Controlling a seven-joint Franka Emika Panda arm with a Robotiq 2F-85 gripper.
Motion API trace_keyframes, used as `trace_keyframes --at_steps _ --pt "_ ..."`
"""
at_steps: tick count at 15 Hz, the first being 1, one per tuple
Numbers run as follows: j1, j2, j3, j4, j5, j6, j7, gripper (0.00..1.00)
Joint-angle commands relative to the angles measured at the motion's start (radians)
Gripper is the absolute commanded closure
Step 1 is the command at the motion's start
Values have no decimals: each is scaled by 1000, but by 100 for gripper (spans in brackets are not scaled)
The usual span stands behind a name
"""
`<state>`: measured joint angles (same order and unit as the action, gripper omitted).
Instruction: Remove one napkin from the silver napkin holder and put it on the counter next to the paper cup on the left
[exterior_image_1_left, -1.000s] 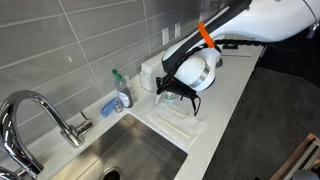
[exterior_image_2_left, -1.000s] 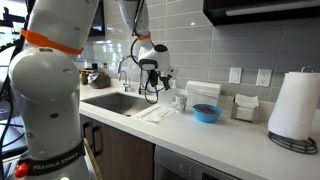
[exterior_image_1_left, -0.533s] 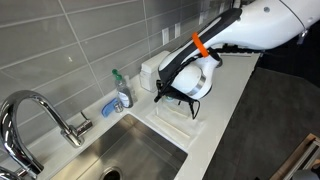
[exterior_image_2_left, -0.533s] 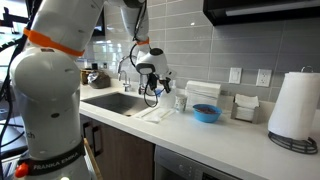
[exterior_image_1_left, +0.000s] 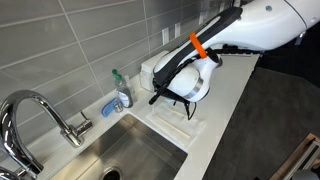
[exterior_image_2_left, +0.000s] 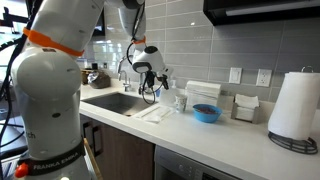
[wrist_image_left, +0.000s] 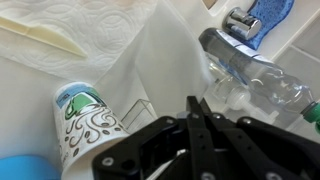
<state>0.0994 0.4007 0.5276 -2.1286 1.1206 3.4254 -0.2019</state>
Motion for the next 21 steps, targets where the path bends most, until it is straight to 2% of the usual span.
trace_keyframes --at_steps 1,3,7,8,12,13,14,15,18,21 --pt "4 23 7 -5 10 -8 13 100" --pt "1 30 5 -18 15 -28 11 100" --pt "62 27 -90 -90 71 -87 6 100" --pt "113 13 -165 -140 -43 -109 142 100" --pt "172 25 -265 -191 -137 -149 246 100" --pt "218 21 -310 -182 -79 -189 197 100" --pt "231 19 -329 -182 -93 -209 217 74" --pt "267 15 -370 -186 -112 -218 224 73" --pt "369 -16 -483 -191 -159 -231 239 51" --pt "576 -33 -729 -228 -290 -154 237 29"
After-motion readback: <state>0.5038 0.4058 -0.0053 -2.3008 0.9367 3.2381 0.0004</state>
